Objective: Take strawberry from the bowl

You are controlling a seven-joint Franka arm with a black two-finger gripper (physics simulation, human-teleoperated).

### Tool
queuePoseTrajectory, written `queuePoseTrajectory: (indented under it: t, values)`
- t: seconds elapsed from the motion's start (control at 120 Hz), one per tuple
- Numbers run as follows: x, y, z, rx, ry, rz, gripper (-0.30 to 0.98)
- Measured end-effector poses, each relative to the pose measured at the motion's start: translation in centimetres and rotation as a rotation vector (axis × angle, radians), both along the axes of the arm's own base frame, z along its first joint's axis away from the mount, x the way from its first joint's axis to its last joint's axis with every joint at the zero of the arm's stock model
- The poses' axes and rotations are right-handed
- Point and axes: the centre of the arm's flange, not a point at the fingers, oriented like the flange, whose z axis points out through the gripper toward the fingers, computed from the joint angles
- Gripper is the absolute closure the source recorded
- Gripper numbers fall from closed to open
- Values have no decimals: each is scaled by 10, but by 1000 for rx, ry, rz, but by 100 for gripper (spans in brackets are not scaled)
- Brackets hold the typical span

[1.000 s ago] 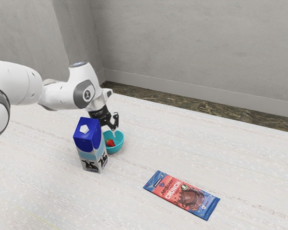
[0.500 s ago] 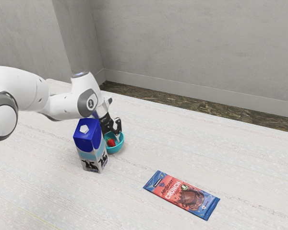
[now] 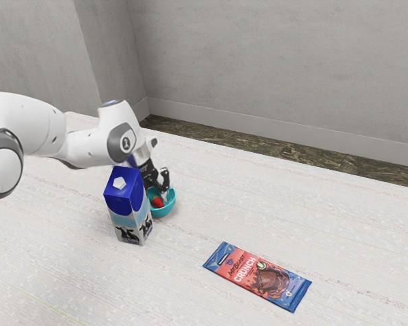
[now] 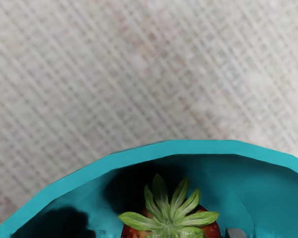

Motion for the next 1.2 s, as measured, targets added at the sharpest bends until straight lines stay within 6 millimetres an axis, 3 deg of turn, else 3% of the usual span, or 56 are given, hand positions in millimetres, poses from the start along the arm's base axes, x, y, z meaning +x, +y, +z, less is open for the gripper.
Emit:
queuePoseTrajectory:
  t: [0.108,0.192,0.333,0.417,0.558,0.7,0.758,0.825,0.883,0.933,0.975,1.05,1.2]
  values:
    - [-2,5,3,29,19,4,67]
    - [-3,4,3,50,33,3,74]
    - [-2,-1,8,79,33,-1,76]
    - [0,-14,18,90,23,-13,68]
    - [2,-36,27,99,13,-31,66]
    - [3,-44,60,122,-23,-38,65]
    - [2,-64,77,138,-45,-71,65]
    - [-1,-115,85,157,-59,-151,65]
    - [-5,-159,78,167,-54,-218,65]
    - [-8,-181,62,171,-36,-249,64]
    - [-9,-188,50,173,-22,-258,63]
    - [-10,-188,37,172,-6,-254,48]
    - [-9,-184,38,178,-11,-255,24]
